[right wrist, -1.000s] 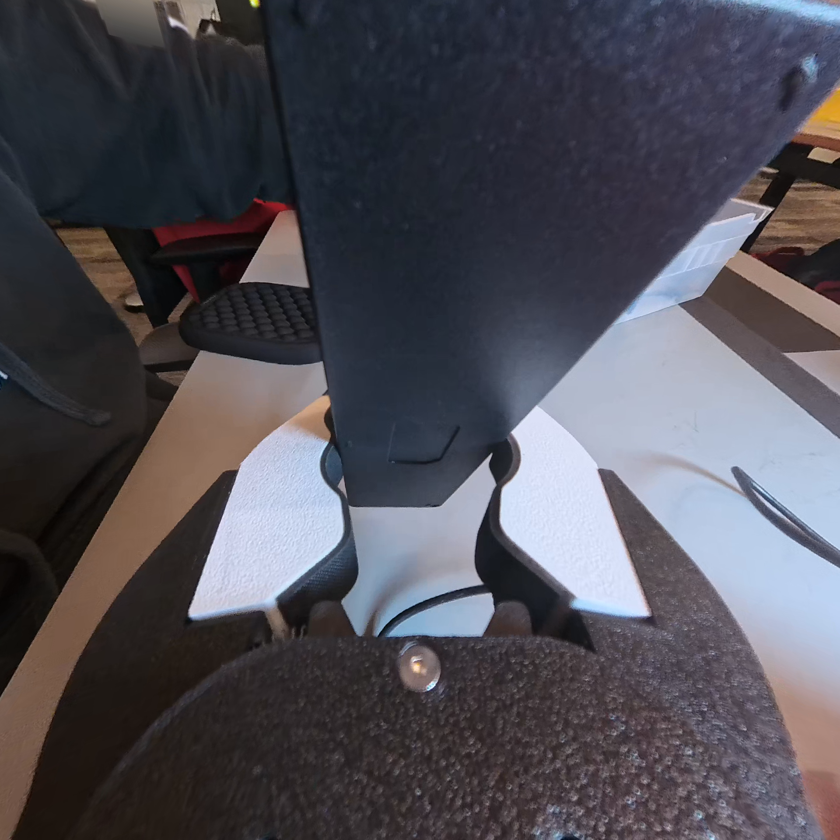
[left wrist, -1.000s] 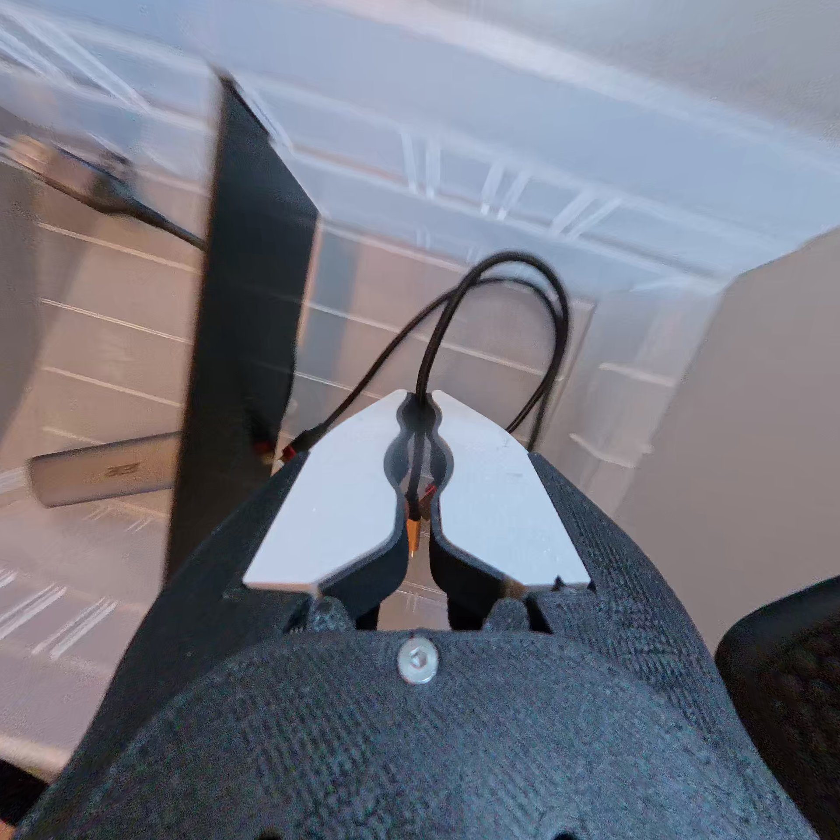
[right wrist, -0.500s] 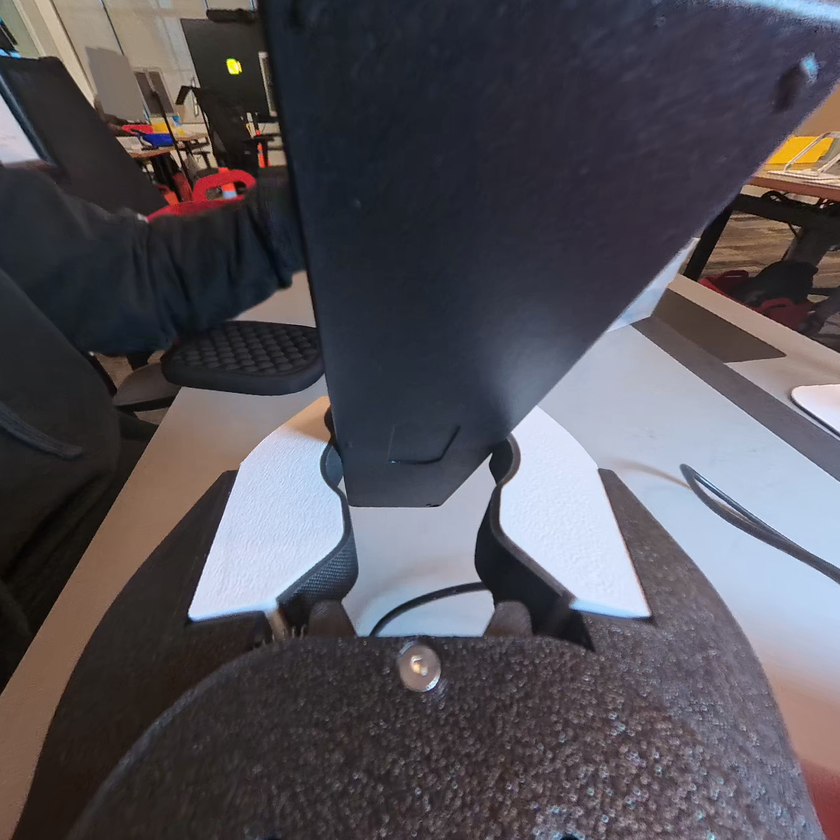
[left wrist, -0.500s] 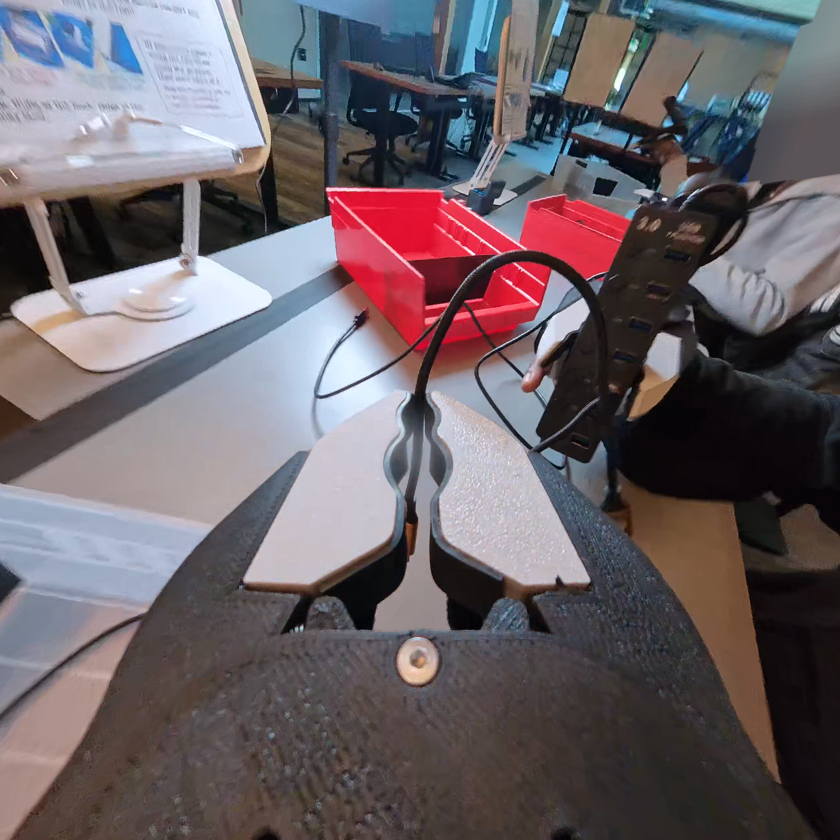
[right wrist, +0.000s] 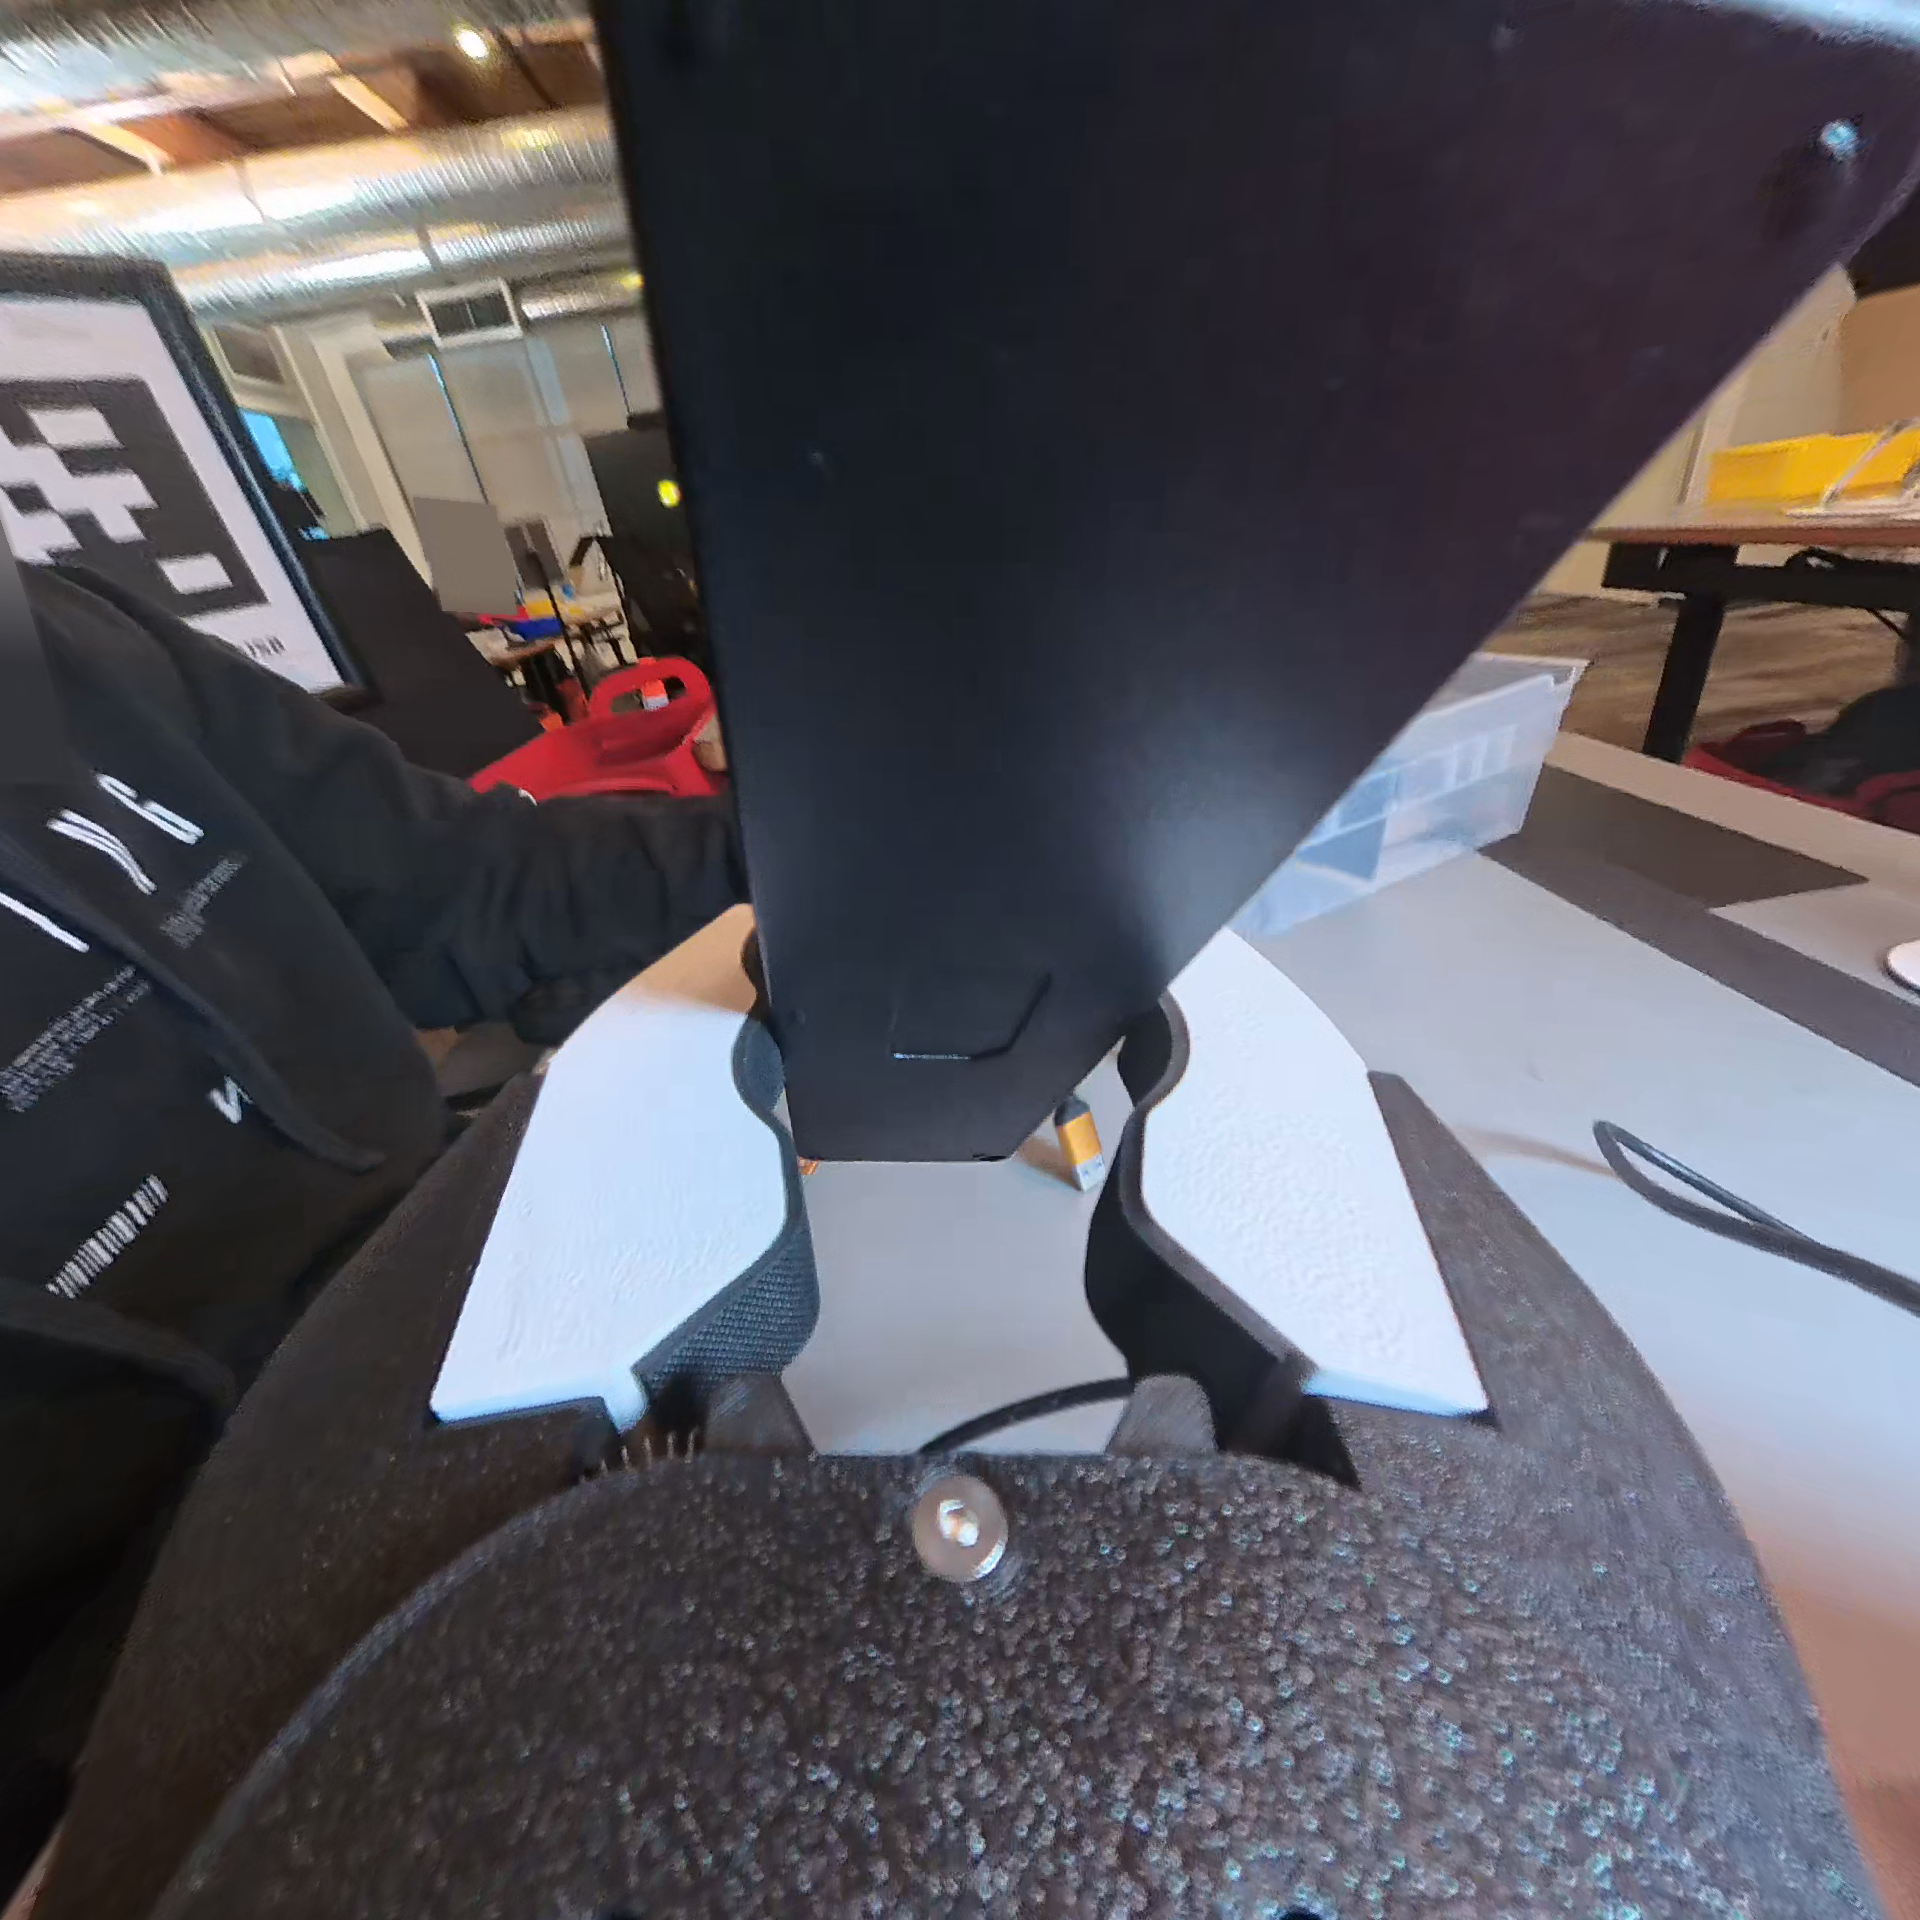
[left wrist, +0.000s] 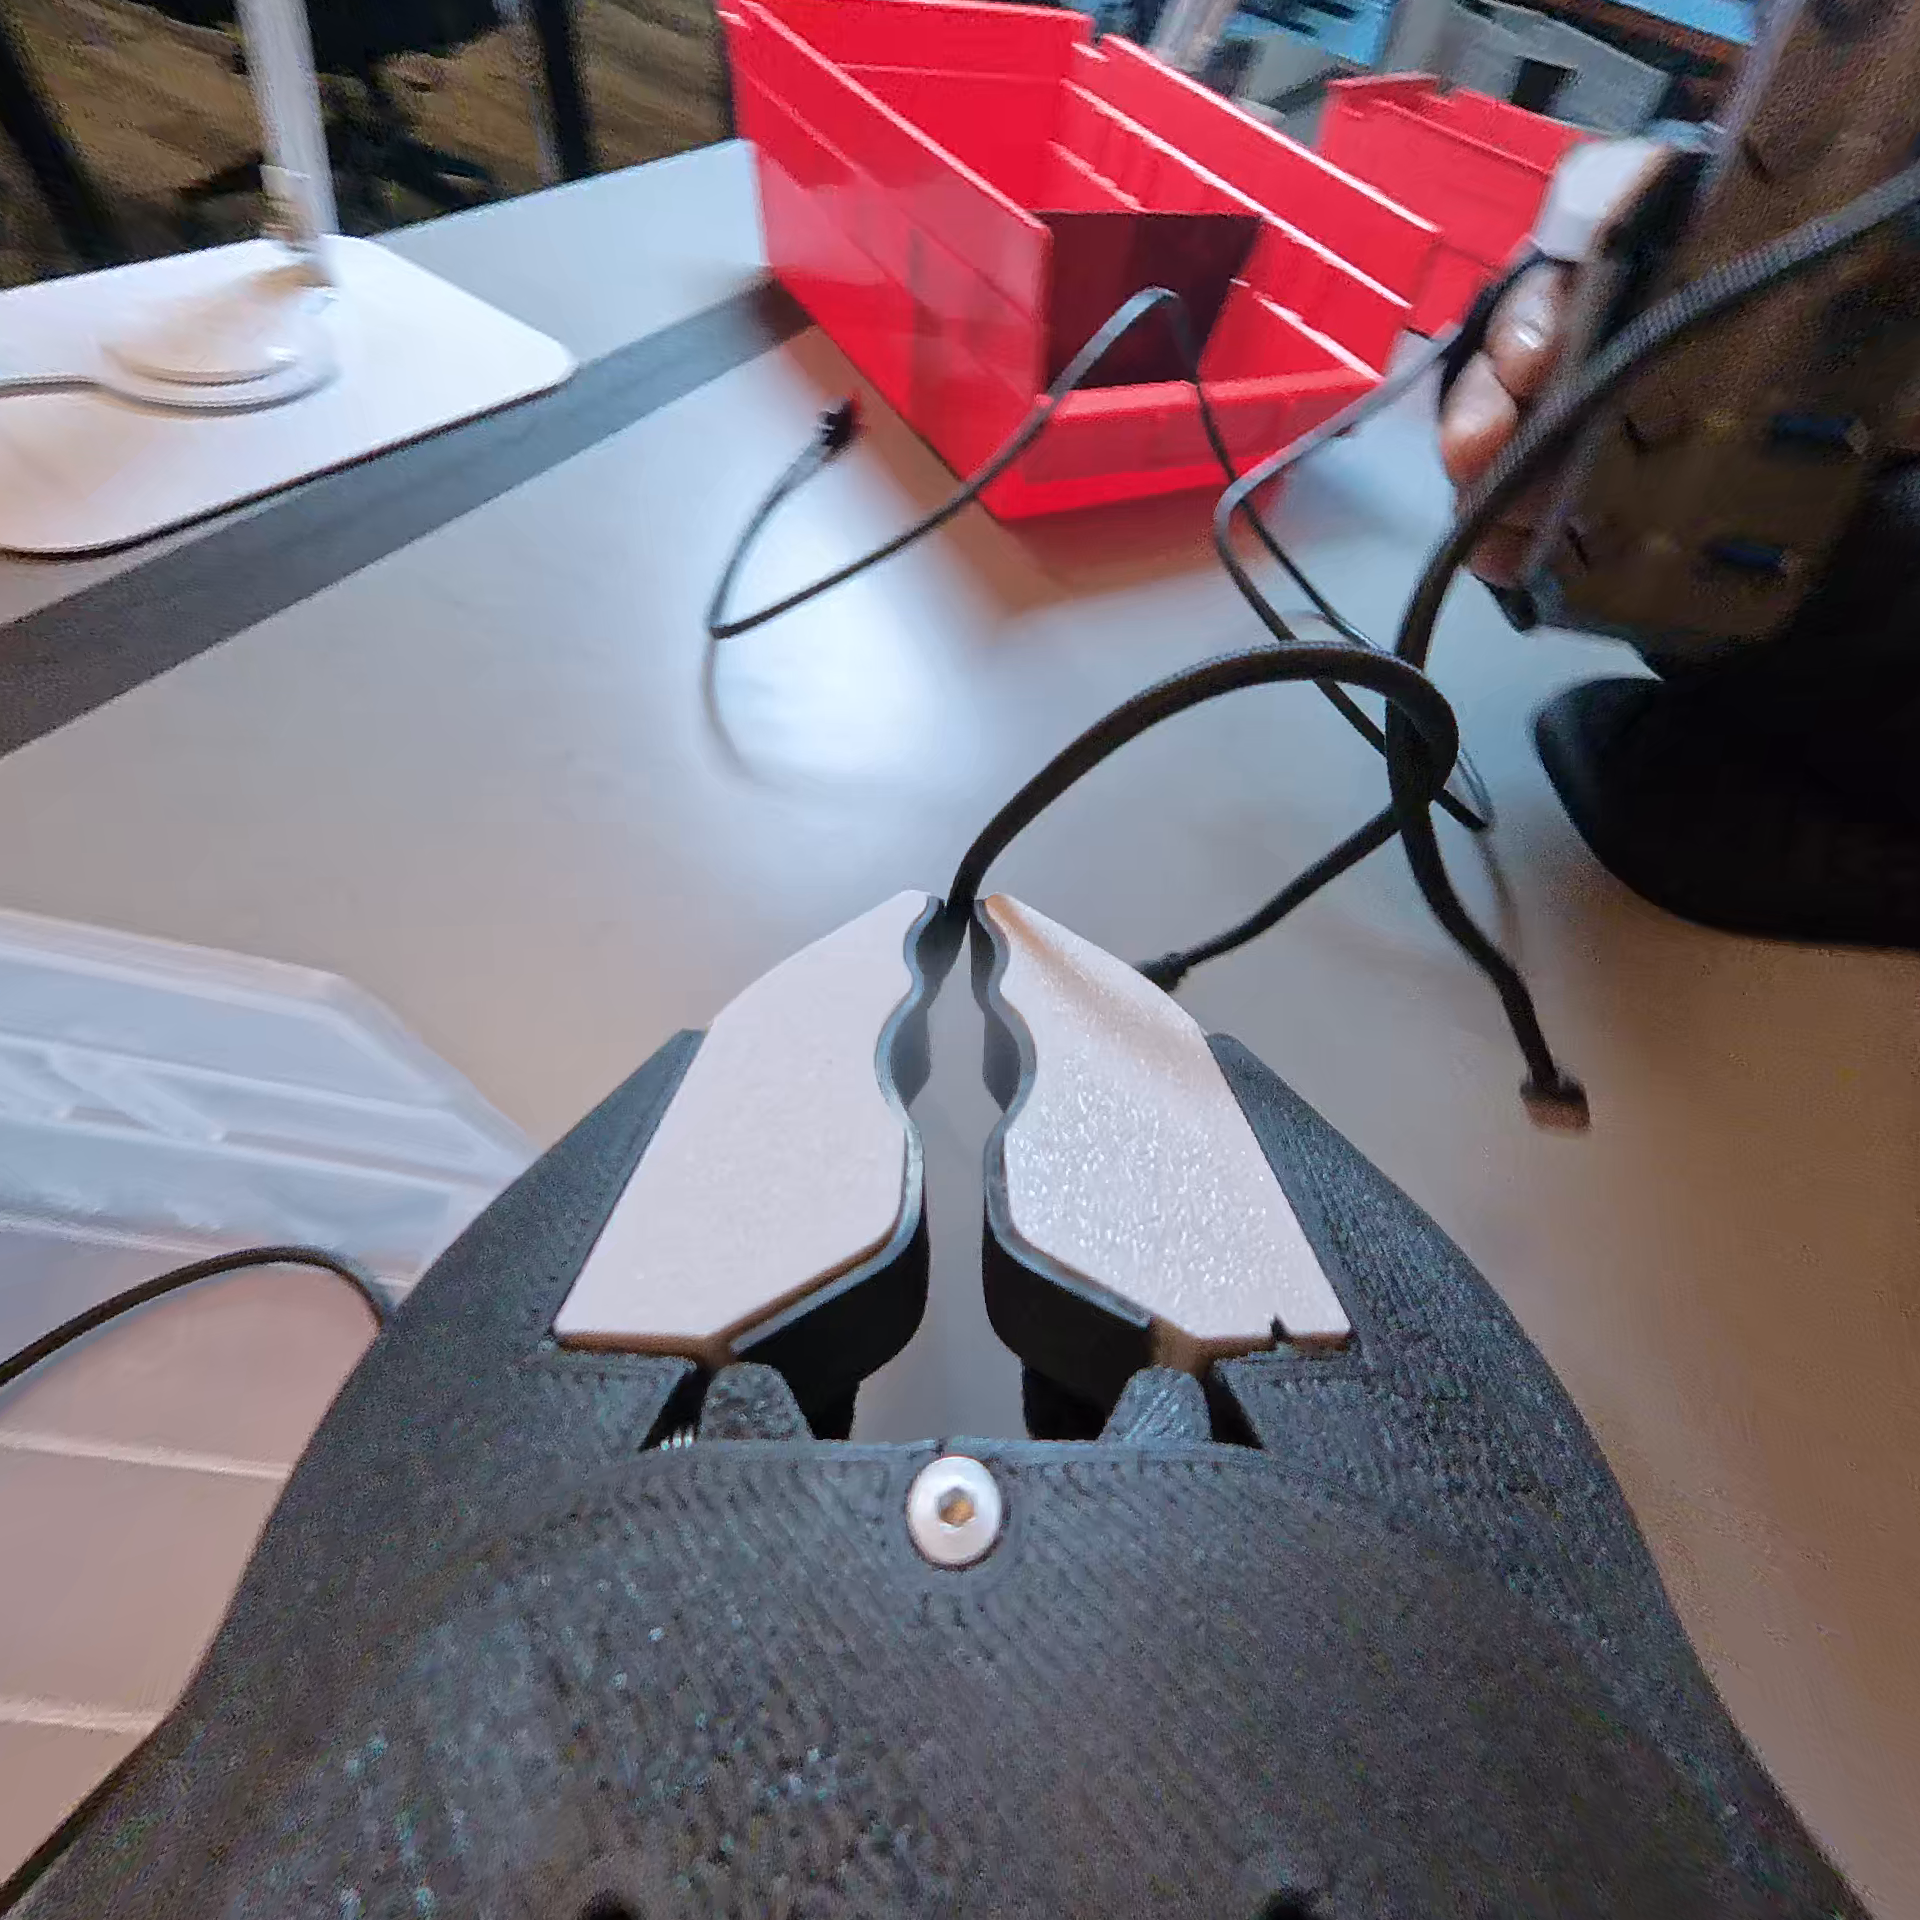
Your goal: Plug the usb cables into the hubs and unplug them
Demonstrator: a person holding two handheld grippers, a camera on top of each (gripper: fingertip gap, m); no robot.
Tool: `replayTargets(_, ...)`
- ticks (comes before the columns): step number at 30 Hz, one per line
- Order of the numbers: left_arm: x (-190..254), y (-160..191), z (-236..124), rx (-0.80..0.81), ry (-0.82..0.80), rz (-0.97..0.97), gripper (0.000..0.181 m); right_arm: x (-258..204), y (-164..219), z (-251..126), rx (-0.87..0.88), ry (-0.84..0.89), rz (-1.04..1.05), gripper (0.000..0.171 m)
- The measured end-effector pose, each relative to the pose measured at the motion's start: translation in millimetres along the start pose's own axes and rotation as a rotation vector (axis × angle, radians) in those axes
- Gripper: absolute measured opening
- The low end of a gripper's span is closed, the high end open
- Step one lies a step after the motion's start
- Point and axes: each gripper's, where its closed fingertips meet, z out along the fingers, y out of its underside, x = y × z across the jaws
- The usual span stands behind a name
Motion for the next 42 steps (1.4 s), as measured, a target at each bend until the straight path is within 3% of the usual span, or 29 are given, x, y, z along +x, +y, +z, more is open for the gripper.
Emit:
replayTargets(3, 20.4, 29.4, -8.2, -0.154, 0.191, 0.063, 0.007, -3.5, -8.3, -3.0, 0.040, -0.017, 0.008, 0.064)
replayTargets(6, 16.3, 70.3, -29.6, -0.365, 0.193, 0.180, 0.020, -6.1, -10.1, -2.1, 0.042, -0.021, -0.001, 0.064)
replayTargets(8, 6.1, 58.3, -44.4, -0.285, 0.128, 0.156, 0.020, -6.6, -11.9, -1.6, 0.047, -0.018, -0.005, 0.064)
replayTargets(12, 10.0, 3.9, -63.1, 0.020, 0.087, 0.087, 0.016, 1.3, -14.3, -3.3, 0.067, 0.019, -0.003, 0.064)
replayTargets(17, 48.5, 7.2, -11.9, -0.015, 0.109, 0.106, 0.015, 7.0, -17.2, -9.2, 0.097, 0.031, 0.021, 0.064)
replayTargets(20, 48.1, 29.4, 26.8, -0.137, 0.086, -0.026, 0.012, -0.9, -13.4, -5.4, 0.072, -0.018, 0.029, 0.064)
replayTargets(24, 46.9, 46.9, 53.5, -0.283, 0.124, -0.248, 0.028, -10.3, -4.4, 5.0, 0.021, -0.050, 0.012, 0.064)
replayTargets(27, 54.8, 42.2, 61.6, -0.311, 0.132, -0.297, 0.036, -16.6, -0.4, 11.0, -0.003, -0.075, 0.006, 0.064)
replayTargets(37, 82.6, 62.1, 84.8, -0.600, 0.077, -0.022, 0.043, -31.3, 3.4, 18.5, -0.032, -0.130, -0.010, 0.064)
replayTargets(42, 76.6, 64.6, 83.8, -0.622, 0.005, 0.188, 0.018, -29.6, 2.0, 15.8, -0.030, -0.118, -0.019, 0.064)
